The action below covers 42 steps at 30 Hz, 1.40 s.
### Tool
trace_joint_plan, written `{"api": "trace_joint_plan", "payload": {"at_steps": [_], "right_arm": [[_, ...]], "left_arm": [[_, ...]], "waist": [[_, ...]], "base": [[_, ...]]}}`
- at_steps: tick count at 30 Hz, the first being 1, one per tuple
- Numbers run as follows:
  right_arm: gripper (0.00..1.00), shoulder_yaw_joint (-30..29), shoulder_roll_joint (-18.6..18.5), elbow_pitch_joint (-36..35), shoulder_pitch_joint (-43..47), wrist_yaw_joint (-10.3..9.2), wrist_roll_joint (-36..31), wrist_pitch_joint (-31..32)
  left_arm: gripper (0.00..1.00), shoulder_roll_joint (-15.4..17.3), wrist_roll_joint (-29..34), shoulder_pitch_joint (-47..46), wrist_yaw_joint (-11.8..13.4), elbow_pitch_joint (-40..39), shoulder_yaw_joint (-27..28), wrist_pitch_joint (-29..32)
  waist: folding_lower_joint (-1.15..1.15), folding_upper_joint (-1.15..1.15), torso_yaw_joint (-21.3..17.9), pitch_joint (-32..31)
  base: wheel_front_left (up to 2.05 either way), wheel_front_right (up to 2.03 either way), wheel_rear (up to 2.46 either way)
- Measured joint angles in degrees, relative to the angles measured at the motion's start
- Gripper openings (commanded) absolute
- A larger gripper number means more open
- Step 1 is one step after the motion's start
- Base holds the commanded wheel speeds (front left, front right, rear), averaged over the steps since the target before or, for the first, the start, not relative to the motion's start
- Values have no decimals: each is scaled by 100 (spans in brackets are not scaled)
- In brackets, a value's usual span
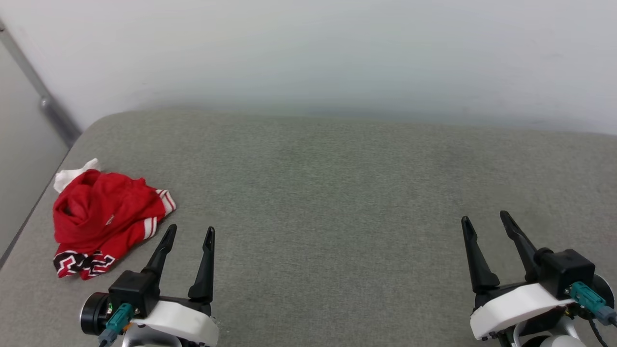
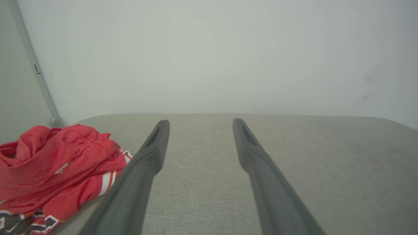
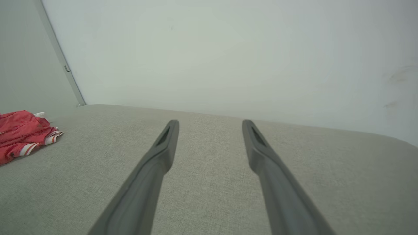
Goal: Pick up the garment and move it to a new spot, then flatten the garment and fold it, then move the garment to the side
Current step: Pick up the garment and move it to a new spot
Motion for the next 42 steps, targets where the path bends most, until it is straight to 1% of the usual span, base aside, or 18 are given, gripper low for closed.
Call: {"api": "trace_joint_plan", "payload": {"at_steps": [13,19,24,27,31,36,40,42], "right_arm": [[100,505,1,-105,-16,1,29,16],[100,604,2,-113,-20,1,9,0],[100,621,2,-107,-39,1,-44,43],[100,646,2,-91,-82,1,-51,58],[100,656,2,-64,-94,1,-49,77],[100,691,2,-62,-147,1,-53,100],[100,698,2,-134,-220,1,-98,160],[100,709,2,-204,-286,1,-144,223]], "left_arm": [[100,27,94,-6,15,31,291,-1],[100,48,121,45,15,44,399,-1],[100,57,124,81,15,44,489,-1],[100,63,124,103,15,34,565,0],[100,96,125,105,15,34,610,0],[100,122,125,64,15,54,664,0],[100,172,1,-211,11,196,726,0],[100,292,-45,-474,10,257,702,0]], "waist": [[0,0,1127,-10],[0,0,1609,-17],[0,0,1912,-14],[0,0,2012,1],[0,0,2041,30],[0,0,1968,86],[0,0,1872,216],[0,0,1819,323]], "base": [[0,0,0],[0,0,0],[0,0,0],[0,0,0],[0,0,0],[0,0,0],[0,0,0],[0,0,0]]}}
